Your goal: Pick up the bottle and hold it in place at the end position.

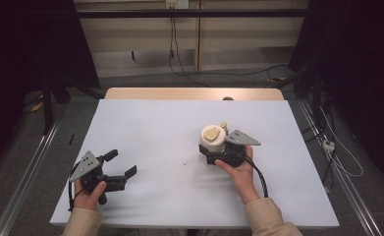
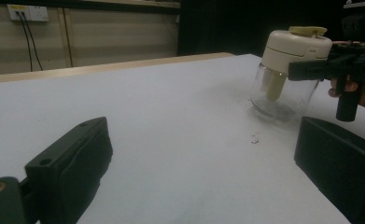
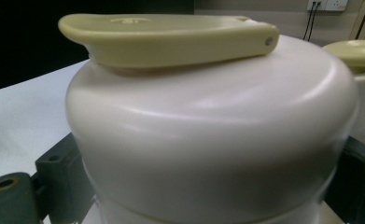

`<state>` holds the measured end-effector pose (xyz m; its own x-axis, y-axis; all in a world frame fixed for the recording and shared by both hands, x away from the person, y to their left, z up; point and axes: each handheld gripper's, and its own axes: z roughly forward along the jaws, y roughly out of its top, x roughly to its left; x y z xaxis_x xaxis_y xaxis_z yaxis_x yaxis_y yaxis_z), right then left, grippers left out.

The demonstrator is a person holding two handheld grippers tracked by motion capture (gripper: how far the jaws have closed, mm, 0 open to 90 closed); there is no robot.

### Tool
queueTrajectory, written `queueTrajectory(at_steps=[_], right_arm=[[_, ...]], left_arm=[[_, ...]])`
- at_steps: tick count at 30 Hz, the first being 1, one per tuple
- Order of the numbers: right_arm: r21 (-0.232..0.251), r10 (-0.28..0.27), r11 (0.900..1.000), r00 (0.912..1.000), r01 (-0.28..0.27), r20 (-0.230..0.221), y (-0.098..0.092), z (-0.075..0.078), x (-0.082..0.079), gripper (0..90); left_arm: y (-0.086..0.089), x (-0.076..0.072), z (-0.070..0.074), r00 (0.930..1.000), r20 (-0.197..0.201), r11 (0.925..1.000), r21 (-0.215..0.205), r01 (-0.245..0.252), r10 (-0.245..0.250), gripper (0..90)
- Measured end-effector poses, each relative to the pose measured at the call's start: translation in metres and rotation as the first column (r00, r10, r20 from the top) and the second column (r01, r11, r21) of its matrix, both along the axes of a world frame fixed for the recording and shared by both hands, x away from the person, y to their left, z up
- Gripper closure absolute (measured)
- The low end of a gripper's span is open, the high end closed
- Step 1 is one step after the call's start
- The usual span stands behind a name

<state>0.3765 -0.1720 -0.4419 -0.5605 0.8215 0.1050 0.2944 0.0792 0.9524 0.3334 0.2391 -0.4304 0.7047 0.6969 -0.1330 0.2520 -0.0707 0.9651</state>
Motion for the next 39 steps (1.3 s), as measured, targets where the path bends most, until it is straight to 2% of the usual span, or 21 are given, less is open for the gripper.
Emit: queueTrajectory(at_steps=[20,39], right_arm=[[-0.004,0.004,1.000,0.9997,-0.004,0.023,0.015,0.002,0.011,6.6],[-0.009,0.006,1.000,0.9997,-0.006,0.025,0.024,0.002,0.019,6.6]], left_arm=[[-0.001,0.000,0.000,1.0000,0.002,1.0000,-0.003,0.006,-0.006,3.6],[-0.001,0.000,0.000,0.9999,0.002,0.9999,-0.003,0.011,-0.011,3.7]])
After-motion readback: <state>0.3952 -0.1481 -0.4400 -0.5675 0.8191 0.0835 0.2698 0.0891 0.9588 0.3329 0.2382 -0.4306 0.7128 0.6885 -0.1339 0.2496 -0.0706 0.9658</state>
